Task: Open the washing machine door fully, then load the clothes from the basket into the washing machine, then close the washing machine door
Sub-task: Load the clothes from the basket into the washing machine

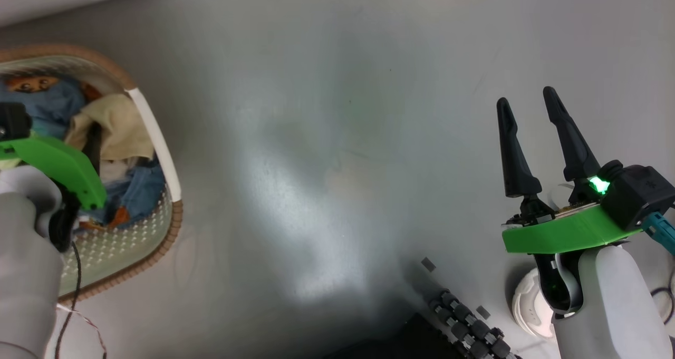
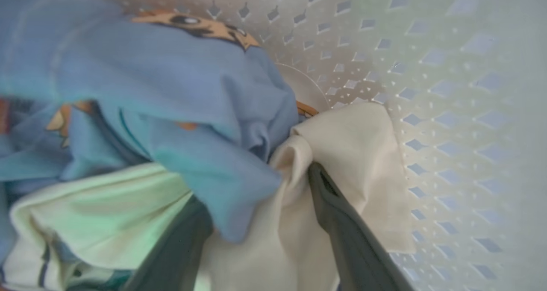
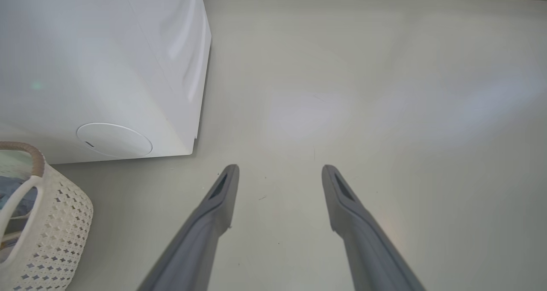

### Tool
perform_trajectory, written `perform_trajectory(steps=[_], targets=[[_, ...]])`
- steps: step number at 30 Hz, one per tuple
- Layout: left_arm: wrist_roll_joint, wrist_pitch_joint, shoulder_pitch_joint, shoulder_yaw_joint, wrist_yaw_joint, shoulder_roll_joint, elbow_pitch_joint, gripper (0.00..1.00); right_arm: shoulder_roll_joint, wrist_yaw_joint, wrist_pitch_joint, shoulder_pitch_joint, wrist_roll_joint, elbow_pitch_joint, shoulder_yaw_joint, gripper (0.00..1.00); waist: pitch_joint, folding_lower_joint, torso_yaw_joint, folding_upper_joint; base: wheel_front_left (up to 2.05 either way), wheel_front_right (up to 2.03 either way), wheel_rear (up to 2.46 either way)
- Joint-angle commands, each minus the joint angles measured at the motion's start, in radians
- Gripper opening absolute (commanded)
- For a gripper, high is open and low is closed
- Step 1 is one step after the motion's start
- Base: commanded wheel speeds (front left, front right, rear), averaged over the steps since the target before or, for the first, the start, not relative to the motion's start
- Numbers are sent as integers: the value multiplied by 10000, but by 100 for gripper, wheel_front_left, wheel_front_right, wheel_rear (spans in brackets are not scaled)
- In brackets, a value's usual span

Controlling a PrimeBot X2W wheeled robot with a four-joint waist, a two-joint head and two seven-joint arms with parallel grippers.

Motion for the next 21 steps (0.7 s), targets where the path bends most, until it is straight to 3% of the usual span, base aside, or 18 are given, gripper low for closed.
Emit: perform_trajectory(steps=[1,6,9,10,21], targets=[[-74,-131,62,64,-30,365,15,100,-22,16,-46,327,186,-213,76,100,166,0,-128,-1,0,0,0],[-158,-381,-135,-264,-30,469,273,100,-22,16,-46,414,137,-331,13,100,336,0,-233,-1,0,0,0],[-111,-620,-250,-495,-30,503,448,14,-22,16,-46,442,119,-349,-104,100,369,0,-204,-1,0,0,0],[-132,-712,-281,-540,-30,465,504,0,-22,16,-46,453,109,-343,-143,100,367,0,-175,-1,0,0,0],[-559,-2002,80,-906,-30,9,650,0,-22,16,-46,470,60,-61,-458,100,-390,0,481,-1,0,0,0]])
